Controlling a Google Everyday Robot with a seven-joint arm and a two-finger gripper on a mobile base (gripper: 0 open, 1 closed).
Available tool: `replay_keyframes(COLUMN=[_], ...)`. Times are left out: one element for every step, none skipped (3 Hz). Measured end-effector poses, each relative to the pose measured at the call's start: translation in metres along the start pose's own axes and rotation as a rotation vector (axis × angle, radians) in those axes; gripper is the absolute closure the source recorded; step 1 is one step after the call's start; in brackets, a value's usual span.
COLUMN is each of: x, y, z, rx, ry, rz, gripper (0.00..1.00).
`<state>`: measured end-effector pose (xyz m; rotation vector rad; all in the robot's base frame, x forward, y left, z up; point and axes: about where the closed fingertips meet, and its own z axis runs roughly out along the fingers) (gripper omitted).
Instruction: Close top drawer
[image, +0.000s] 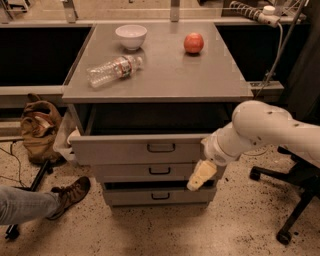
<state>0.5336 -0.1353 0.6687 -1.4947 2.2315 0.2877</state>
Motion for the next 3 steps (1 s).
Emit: replay_keyframes(x=[-0.02, -0.055, -0.057], y=[-0.027, -0.052, -0.052], z=[0.016, 0.045, 0.046], rx=[0.015, 0.003, 0.001], ry=[-0.016, -0.016, -0.017], rz=[-0.01, -0.06, -0.062], gripper=[0.0, 0.0, 0.0])
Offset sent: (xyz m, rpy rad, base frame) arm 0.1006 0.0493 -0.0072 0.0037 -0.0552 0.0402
